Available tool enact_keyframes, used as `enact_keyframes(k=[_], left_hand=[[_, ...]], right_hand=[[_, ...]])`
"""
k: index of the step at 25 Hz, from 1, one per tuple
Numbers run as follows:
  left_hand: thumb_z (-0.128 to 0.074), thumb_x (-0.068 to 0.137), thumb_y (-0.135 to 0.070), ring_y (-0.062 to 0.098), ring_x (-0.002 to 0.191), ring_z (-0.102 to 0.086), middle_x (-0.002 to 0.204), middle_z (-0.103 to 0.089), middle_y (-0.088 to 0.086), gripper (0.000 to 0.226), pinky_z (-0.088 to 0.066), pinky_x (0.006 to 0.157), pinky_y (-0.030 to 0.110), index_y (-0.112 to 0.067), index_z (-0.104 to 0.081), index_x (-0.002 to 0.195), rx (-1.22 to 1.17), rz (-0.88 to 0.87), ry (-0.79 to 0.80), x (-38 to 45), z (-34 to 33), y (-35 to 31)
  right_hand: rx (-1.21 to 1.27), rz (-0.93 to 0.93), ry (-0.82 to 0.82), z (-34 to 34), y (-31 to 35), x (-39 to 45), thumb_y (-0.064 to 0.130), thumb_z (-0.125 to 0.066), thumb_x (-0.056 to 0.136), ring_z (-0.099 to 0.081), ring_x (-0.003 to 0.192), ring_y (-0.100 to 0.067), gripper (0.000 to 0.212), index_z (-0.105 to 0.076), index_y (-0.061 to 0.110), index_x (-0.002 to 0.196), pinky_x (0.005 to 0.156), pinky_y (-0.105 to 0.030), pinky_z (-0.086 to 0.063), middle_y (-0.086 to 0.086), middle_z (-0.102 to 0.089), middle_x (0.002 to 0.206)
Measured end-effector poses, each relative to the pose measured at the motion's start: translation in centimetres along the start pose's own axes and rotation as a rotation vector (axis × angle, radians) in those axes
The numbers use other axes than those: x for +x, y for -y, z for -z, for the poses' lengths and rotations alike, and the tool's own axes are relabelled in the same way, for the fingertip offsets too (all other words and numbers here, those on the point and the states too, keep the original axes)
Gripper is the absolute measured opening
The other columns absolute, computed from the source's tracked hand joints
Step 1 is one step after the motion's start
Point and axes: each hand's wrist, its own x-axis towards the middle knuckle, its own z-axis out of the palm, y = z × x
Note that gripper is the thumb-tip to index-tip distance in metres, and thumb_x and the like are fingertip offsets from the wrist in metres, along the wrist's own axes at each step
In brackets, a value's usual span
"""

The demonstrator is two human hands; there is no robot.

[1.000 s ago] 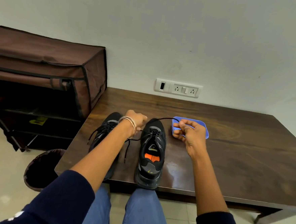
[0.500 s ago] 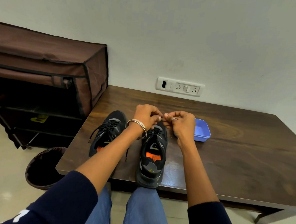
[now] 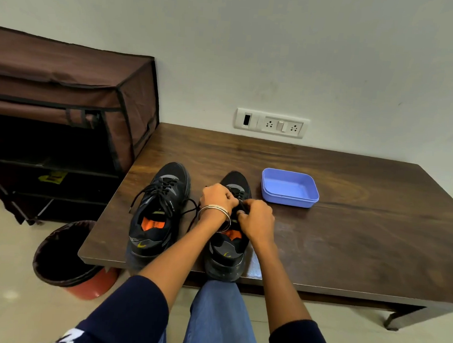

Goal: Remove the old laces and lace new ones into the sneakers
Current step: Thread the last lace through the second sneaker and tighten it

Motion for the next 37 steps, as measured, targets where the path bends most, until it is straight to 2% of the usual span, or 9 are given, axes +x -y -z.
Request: enact_keyframes(k=[6, 16, 18, 21, 24, 27, 30, 33, 37], left_hand=[[-0.058, 0.078, -0.009, 0.033, 0.078, -0.065, 0.071, -0.066, 0.015, 0.018, -0.052, 0.066, 0.035, -0.01, -0.074, 0.068, -0.111, 0.05, 0.009, -0.4, -1.9, -0.2], [-0.071, 0.081, -0.014, 0.023, 0.082, -0.068, 0.084, -0.074, 0.006, 0.008, -0.056, 0.075, 0.03, -0.015, -0.078, 0.078, -0.359, 0.204, 0.067, 0.8, -3.2, 1.1], [-0.071, 0.081, -0.013, 0.023, 0.082, -0.069, 0.084, -0.074, 0.005, 0.011, -0.057, 0.075, 0.032, -0.017, -0.077, 0.073, -0.363, 0.22, 0.067, 0.9, -3.4, 1.1], [-0.068, 0.08, -0.006, 0.027, 0.082, -0.068, 0.084, -0.073, 0.008, 0.016, -0.057, 0.075, 0.034, -0.017, -0.076, 0.07, -0.379, 0.233, 0.066, 0.9, -3.4, 1.0], [-0.066, 0.085, -0.012, 0.022, 0.088, -0.066, 0.09, -0.073, 0.006, 0.011, -0.05, 0.074, 0.026, -0.012, -0.077, 0.087, -0.213, 0.086, 0.123, 0.6, -2.3, 0.9], [-0.071, 0.079, -0.015, 0.019, 0.093, -0.062, 0.096, -0.069, 0.004, 0.022, -0.05, 0.086, 0.028, -0.016, -0.071, 0.1, -0.045, -0.109, 0.252, 0.3, -0.3, 0.7], [-0.074, 0.075, -0.026, 0.022, 0.115, -0.053, 0.113, -0.065, -0.004, 0.053, -0.042, 0.096, 0.038, -0.025, -0.058, 0.126, 0.18, -0.171, 0.205, 0.2, 0.3, 1.1], [-0.072, 0.076, -0.032, 0.019, 0.121, -0.044, 0.115, -0.061, -0.011, 0.053, -0.032, 0.097, 0.041, -0.035, -0.055, 0.127, 0.215, -0.146, 0.119, 0.0, -0.5, 1.8], [-0.073, 0.076, -0.035, 0.019, 0.122, -0.04, 0.118, -0.056, -0.011, 0.051, -0.027, 0.099, 0.046, -0.039, -0.056, 0.124, 0.212, -0.14, 0.121, -0.3, -1.2, 1.9]], right_hand=[[0.103, -0.007, 0.004, 0.5, -0.6, -0.5, 0.021, -0.059, 0.089, -0.058, 0.11, -0.03, 0.031, -0.067, 0.021, 0.119, 0.087, -0.036, -0.047, -0.01, -0.068, 0.113], [0.345, 0.026, 0.134, 1.3, -2.0, -0.3, 0.015, -0.07, 0.083, -0.061, 0.111, -0.02, 0.04, -0.067, 0.02, 0.122, 0.097, -0.033, -0.049, -0.006, -0.069, 0.116], [0.35, 0.052, 0.2, 1.8, -2.1, 0.1, 0.015, -0.072, 0.082, -0.063, 0.105, -0.018, 0.035, -0.07, 0.018, 0.117, 0.095, -0.033, -0.051, -0.005, -0.071, 0.11], [0.661, -0.063, 0.321, 1.7, -2.4, 0.4, 0.031, -0.07, 0.087, -0.065, 0.085, -0.016, 0.014, -0.075, 0.02, 0.094, 0.074, -0.029, -0.054, -0.003, -0.07, 0.086], [0.718, -0.219, 0.074, 0.2, -2.9, 1.6, 0.038, -0.064, 0.091, -0.056, 0.072, -0.02, 0.029, -0.075, 0.012, 0.084, 0.064, -0.033, -0.044, -0.002, -0.06, 0.068], [0.515, -0.228, -0.113, -1.0, -1.8, 2.6, 0.027, -0.07, 0.086, -0.064, 0.086, -0.019, 0.012, -0.077, 0.017, 0.083, 0.08, -0.037, -0.052, -0.001, -0.072, 0.082], [0.416, -0.225, -0.114, -1.1, -0.9, 2.9, 0.018, -0.064, 0.089, -0.059, 0.081, -0.022, 0.024, -0.067, 0.014, 0.066, 0.073, -0.034, -0.048, -0.004, -0.065, 0.073], [0.429, -0.259, -0.088, -0.7, -1.3, 3.3, 0.017, -0.055, 0.092, -0.059, 0.077, -0.029, 0.033, -0.058, 0.003, 0.063, 0.071, -0.041, -0.049, -0.01, -0.062, 0.069], [0.843, -0.237, -0.115, 3.1, -0.2, 2.5, 0.005, -0.038, 0.094, -0.067, 0.084, -0.024, 0.025, -0.057, 0.008, 0.077, 0.083, -0.041, -0.053, -0.01, -0.07, 0.084]])
